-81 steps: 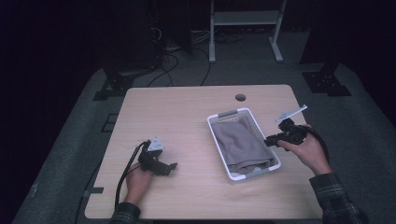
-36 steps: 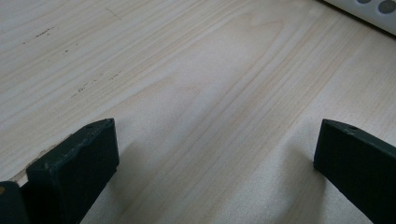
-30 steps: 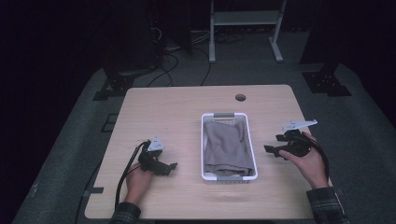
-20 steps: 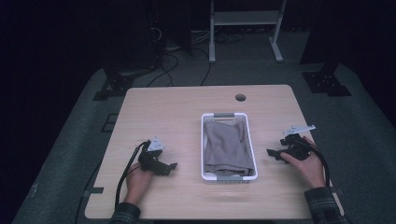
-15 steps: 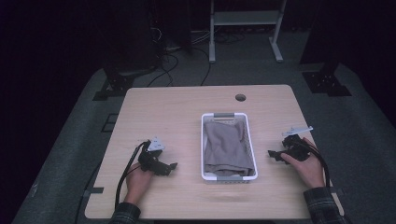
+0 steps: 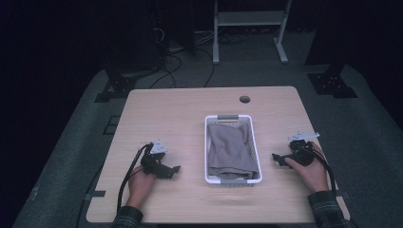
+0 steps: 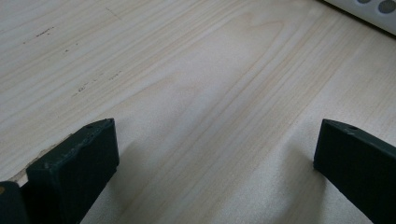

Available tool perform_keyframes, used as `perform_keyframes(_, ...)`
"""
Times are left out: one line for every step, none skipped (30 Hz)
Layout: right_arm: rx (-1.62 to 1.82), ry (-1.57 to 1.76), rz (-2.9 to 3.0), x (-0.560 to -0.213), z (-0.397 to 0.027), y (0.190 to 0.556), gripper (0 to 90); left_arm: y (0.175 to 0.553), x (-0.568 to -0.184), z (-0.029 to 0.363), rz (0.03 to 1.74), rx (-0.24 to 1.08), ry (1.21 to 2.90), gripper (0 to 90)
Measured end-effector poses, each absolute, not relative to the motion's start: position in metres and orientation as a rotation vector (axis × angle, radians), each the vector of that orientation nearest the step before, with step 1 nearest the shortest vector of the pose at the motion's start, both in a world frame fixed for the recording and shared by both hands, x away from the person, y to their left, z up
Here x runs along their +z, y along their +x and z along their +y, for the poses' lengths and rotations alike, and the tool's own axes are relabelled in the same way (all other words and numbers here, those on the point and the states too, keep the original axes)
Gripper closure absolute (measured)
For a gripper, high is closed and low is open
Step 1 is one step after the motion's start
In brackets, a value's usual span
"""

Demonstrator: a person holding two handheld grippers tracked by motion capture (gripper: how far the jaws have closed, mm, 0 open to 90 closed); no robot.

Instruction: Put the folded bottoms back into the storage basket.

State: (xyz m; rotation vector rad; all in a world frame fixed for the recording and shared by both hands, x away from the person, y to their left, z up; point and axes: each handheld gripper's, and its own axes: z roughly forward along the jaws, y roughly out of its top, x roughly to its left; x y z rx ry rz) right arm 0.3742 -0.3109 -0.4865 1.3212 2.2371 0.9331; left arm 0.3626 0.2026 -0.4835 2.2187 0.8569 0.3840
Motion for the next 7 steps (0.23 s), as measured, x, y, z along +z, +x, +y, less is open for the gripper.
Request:
perform_keyframes(0.938,1.323,2.224,-0.4875,-0.3106,0.3739,0.2,0.3626,-0.4836,0.2026,0.857,0.384,2.218,0.0)
perform_keyframes(0.938,1.323,2.224,-0.4875,-0.3106,0.3739,0.2,0.3626,-0.4836,0.2026,0.857,0.384,2.218,0.0)
perform_keyframes(0.938,1.326,2.221,-0.4875,-0.3105,0.3737,0.2,0.3626,-0.4836,0.2026,0.857,0.384,2.218,0.0)
perform_keyframes(0.930,1.352,2.199,-0.4875,-0.3095,0.3717,0.2,0.3626,-0.4835,0.2026,0.857,0.384,2.219,0.0)
perform_keyframes(0.930,1.352,2.199,-0.4875,-0.3095,0.3717,0.2,0.3626,-0.4836,0.2025,0.857,0.384,2.218,0.0)
perform_keyframes(0.927,1.362,2.189,-0.4876,-0.3091,0.3708,0.2,0.3626,-0.4835,0.2026,0.857,0.384,2.219,0.0)
perform_keyframes(0.911,1.406,2.151,-0.4875,-0.3067,0.3673,0.2,0.3626,-0.4836,0.2025,0.857,0.384,2.218,0.0)
